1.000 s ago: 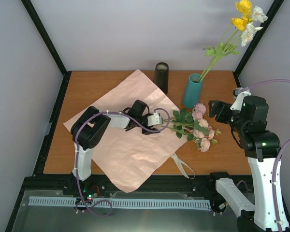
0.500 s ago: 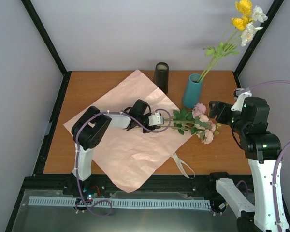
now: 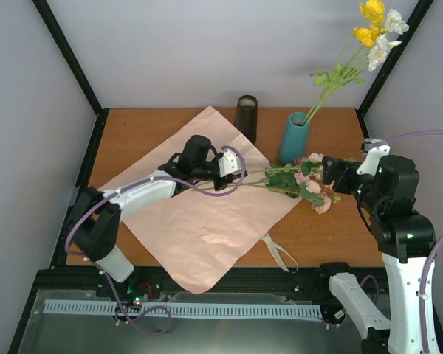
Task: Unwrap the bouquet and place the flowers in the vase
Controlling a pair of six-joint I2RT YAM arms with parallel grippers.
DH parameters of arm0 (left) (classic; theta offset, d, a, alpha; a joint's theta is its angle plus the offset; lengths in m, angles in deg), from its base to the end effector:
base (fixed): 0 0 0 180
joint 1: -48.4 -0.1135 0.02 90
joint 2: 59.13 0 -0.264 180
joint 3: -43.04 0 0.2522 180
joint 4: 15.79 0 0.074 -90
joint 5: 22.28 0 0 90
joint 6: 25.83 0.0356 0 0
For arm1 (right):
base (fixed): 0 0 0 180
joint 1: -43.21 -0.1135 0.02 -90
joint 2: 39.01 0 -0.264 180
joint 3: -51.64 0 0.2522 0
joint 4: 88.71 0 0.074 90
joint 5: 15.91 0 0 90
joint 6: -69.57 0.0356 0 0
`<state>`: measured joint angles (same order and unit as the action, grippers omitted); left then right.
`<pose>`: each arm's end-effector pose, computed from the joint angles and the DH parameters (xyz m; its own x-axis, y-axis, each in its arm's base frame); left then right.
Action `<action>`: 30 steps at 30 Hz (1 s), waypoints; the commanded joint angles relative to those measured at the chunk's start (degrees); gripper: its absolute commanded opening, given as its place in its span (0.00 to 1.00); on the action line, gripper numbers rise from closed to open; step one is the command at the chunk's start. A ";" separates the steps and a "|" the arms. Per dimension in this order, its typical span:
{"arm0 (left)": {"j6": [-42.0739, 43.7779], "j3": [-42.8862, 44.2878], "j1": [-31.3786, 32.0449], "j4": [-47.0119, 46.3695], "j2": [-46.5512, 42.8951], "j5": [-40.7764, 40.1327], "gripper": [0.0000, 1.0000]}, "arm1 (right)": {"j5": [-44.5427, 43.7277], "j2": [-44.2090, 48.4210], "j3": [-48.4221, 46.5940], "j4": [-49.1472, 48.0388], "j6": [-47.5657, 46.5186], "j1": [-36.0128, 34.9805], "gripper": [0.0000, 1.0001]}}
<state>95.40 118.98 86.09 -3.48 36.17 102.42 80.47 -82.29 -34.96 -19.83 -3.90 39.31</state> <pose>0.2806 -0.2424 0.2385 0.1041 0.4582 -0.8827 0.9731 0.1366 0.1857 0.1094 0.0114 0.4203 -0.4604 0.2520 -0.8512 -0.0382 0.9523 0.3026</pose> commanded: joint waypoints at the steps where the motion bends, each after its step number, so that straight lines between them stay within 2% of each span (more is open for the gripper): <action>1: -4.28 -2.05 0.63 4.06 -8.16 3.75 0.05 | 1.51 1.91 -1.69 -0.84 -1.00 -0.23 0.86; 7: -4.11 -2.74 0.65 12.86 -17.75 6.47 0.05 | 5.32 6.20 0.55 -4.33 -0.57 -0.23 0.88; 10: -6.54 -2.88 0.63 13.77 -21.93 6.65 0.04 | 8.18 9.11 2.26 -8.73 -0.28 -0.23 0.90; 14: -13.97 -3.66 0.63 10.15 -26.03 6.62 0.04 | 14.22 13.05 4.84 -15.47 1.88 -0.23 0.92; 22: -28.39 -3.52 0.67 0.75 -28.48 3.06 0.04 | 25.23 17.40 8.88 -29.15 8.53 -0.23 0.98; 30: -36.44 0.46 0.58 -4.96 -28.03 1.87 0.03 | 34.27 14.50 10.29 -32.41 8.17 -0.23 0.98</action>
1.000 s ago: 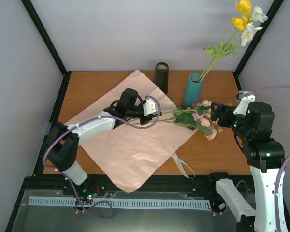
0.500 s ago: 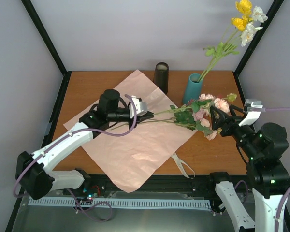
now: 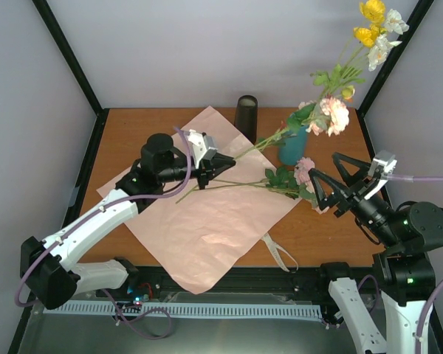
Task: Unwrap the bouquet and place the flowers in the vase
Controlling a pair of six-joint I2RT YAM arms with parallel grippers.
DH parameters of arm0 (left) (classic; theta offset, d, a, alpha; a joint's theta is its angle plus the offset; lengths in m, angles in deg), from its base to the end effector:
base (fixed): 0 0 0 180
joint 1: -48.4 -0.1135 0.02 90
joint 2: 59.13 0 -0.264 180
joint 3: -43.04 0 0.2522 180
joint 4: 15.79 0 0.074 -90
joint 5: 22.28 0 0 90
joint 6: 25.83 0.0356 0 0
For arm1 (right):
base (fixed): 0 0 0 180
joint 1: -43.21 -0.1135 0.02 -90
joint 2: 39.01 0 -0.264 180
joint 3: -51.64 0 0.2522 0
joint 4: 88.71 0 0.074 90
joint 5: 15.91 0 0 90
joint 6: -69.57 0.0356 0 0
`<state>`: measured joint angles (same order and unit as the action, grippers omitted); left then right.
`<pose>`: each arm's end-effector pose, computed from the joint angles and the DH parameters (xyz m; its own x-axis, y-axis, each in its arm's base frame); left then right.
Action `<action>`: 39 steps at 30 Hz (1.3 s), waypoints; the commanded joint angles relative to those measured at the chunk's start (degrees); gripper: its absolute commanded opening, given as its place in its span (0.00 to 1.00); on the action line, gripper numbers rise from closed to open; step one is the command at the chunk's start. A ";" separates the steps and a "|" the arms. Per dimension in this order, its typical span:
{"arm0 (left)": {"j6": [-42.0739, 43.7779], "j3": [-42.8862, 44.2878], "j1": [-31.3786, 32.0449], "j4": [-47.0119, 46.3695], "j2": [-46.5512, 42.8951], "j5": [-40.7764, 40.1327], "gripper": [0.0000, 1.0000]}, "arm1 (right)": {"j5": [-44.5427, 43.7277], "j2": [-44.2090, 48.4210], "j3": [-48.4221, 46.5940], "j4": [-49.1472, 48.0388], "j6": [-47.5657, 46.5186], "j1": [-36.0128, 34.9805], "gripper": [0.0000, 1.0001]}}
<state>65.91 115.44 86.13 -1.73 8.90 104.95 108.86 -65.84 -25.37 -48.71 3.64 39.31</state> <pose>0.2032 -0.1845 0.3603 -0.1039 0.1110 -0.9884 0.9625 0.2615 -0.0719 0.0461 0.0235 0.4446 -0.0902 0.3297 -0.9398 -0.6342 0.7085 0.3094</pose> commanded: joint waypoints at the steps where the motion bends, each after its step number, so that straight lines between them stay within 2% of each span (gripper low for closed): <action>1: -8.01 4.36 0.58 -7.54 -0.71 -0.75 0.03 | 6.33 -2.45 0.86 -4.05 0.73 -0.23 0.97; 5: -12.07 6.33 0.60 -10.05 0.28 -0.17 0.03 | 6.44 -5.12 1.11 -9.01 3.22 -0.25 0.94; 8: -14.70 7.75 0.57 -12.99 1.33 1.03 0.02 | 7.04 -9.10 -0.48 -9.18 4.04 -0.23 0.88; 11: -16.03 9.77 0.60 -14.23 2.58 1.34 0.01 | 7.60 -13.10 -2.76 -9.33 4.27 -0.23 0.83; 18: -17.83 14.83 0.59 -15.65 6.87 3.87 0.01 | 7.48 -19.93 -5.55 -16.30 6.24 -1.91 0.74; 21: -19.41 15.96 0.60 -17.66 8.48 4.95 0.01 | 6.17 -23.22 -8.23 -16.93 4.43 -5.28 0.70; 27: -20.20 18.50 0.59 -18.22 11.03 5.86 0.01 | -0.97 -30.36 -13.63 -16.08 -0.68 -17.16 0.65; 32: -19.04 18.82 0.63 -17.59 11.01 5.51 0.01 | -5.29 -35.98 -17.36 -16.36 -2.06 -21.49 0.52; 39: -17.78 18.40 0.58 -17.07 11.11 5.83 0.01 | -6.93 -38.51 -18.45 -18.75 -1.99 -23.24 0.23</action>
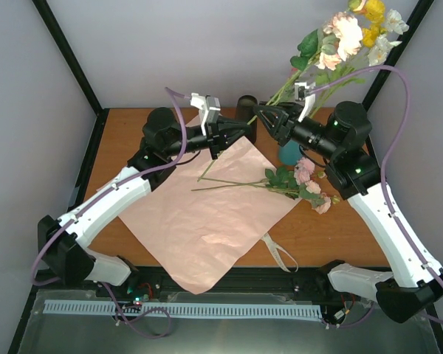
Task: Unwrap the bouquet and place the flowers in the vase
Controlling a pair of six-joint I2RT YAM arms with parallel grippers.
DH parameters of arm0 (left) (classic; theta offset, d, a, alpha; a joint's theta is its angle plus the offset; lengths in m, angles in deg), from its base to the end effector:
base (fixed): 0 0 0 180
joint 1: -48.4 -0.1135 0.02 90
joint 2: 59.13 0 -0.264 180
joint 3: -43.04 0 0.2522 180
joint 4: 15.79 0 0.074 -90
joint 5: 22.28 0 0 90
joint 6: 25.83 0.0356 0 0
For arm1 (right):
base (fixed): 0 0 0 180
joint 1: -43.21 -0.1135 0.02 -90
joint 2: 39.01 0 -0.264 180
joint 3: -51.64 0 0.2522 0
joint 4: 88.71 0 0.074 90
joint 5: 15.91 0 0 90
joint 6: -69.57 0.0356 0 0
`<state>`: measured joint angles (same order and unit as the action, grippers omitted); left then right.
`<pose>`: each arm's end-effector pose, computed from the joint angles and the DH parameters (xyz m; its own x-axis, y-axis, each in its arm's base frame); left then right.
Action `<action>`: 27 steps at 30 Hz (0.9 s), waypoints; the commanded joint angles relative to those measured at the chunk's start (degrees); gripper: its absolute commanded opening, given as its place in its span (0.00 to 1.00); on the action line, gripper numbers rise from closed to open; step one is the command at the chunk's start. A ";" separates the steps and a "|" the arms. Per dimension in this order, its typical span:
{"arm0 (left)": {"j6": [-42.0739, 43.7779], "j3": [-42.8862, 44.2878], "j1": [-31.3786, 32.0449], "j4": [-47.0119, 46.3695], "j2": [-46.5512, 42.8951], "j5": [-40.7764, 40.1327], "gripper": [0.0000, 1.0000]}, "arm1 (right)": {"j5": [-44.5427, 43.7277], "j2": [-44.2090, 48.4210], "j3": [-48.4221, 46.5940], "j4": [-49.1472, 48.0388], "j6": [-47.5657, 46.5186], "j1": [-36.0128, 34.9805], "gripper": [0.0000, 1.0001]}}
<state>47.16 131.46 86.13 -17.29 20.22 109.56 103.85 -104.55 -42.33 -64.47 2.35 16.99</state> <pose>0.2378 -0.2140 0.4311 -0.1464 -0.1623 -0.9758 0.9743 0.1469 -0.1706 0.2049 0.1206 0.4815 -0.2600 0.2466 -0.9336 -0.7885 0.5039 0.3527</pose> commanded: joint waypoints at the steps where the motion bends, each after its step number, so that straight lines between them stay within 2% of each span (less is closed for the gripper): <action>1: 1.09 2.26 0.64 -1.66 -0.10 1.22 0.01 | -1.90 0.15 -1.53 -3.32 -0.77 -1.06 0.18; 4: 1.42 2.52 0.63 -1.70 0.33 1.52 0.01 | -2.42 0.31 -0.96 -4.26 -0.58 -1.12 0.03; 8: 2.26 3.09 0.58 -1.01 0.84 1.33 0.02 | -2.86 0.41 -0.81 -4.42 -0.42 -1.11 0.03; 15: 2.69 3.92 0.60 0.15 1.58 0.39 0.12 | -5.00 1.52 -2.77 -2.23 -4.36 -1.10 0.03; 19: 4.66 4.31 0.62 1.70 0.78 -1.09 0.32 | -8.41 1.10 -5.16 1.04 -7.60 -1.12 0.03; 22: 6.97 4.30 0.61 3.46 -0.71 -2.99 0.60 | -11.34 0.00 -7.75 4.25 -10.25 -1.10 0.03; 27: 10.92 2.97 0.58 6.36 -4.60 -6.86 0.97 | -18.11 -1.74 -12.83 9.51 -15.82 -1.07 0.03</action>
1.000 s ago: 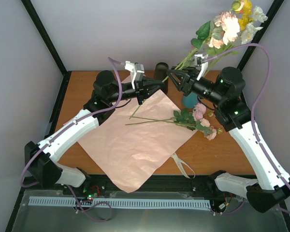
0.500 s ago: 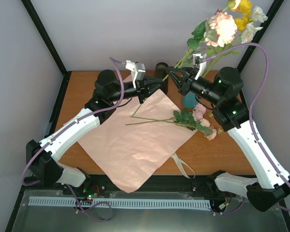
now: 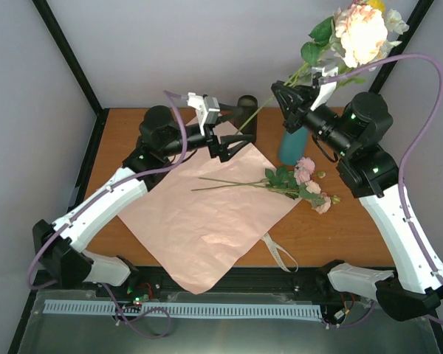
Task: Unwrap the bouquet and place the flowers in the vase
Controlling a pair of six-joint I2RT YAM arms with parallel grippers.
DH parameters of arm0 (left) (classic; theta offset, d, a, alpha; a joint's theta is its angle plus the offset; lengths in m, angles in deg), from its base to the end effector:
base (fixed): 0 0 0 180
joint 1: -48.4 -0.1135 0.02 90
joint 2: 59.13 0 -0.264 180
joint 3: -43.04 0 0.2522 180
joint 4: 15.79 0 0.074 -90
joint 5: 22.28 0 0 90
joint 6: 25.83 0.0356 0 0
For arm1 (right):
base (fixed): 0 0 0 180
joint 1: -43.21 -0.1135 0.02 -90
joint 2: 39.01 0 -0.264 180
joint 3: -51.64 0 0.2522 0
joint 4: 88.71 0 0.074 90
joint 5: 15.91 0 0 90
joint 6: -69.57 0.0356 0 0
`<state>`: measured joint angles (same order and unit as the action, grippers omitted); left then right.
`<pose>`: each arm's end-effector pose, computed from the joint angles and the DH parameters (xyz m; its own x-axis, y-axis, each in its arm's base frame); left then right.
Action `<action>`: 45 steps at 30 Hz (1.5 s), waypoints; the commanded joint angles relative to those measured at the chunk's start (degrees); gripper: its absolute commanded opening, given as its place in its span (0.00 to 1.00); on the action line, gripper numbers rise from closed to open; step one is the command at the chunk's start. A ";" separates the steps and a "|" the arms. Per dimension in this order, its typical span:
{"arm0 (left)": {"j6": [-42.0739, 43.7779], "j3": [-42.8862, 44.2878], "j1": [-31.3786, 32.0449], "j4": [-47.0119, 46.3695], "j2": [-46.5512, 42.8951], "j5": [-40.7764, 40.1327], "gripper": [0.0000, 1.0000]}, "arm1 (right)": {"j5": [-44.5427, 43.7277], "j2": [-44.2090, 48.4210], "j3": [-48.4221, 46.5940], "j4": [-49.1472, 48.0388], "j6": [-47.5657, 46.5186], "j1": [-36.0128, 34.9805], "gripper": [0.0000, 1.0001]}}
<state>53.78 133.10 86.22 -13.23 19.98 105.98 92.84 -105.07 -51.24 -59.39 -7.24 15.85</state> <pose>0.2382 -0.2128 0.4355 -0.0607 -0.1321 -0.9894 0.9704 0.2245 -0.0895 0.1915 0.1120 0.5200 -0.0510 0.2169 -0.9749 -0.7257 0.6625 0.1854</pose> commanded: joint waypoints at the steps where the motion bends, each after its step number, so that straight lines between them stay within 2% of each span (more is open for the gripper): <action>1: 4.90 0.86 0.51 2.61 -5.11 -4.10 0.99 | -9.53 -1.59 -4.99 5.69 -7.26 0.09 0.03; 7: 7.46 -1.94 0.54 6.20 -9.31 -10.64 1.00 | -23.53 -3.72 -9.90 10.23 -12.44 0.48 0.03; 13: 7.67 -6.49 0.50 7.19 -13.05 -13.72 0.99 | -28.69 -8.69 -15.14 12.21 -14.16 4.40 0.03; 17: 7.73 -7.54 0.48 9.49 -14.23 -13.45 0.99 | -28.64 -12.60 -18.90 12.62 -12.92 9.52 0.03; 29: 9.93 -7.92 0.45 14.18 -15.13 -11.57 0.99 | -26.41 -17.81 -18.19 8.71 -14.06 18.10 0.03; 45: 11.30 -6.56 0.50 15.06 -13.04 -9.88 0.99 | -24.28 -19.37 -7.69 2.97 -8.89 20.23 0.03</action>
<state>63.95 124.55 86.24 1.24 6.43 95.03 68.27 -123.67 -61.63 -53.19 -18.02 35.59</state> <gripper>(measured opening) 0.995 0.058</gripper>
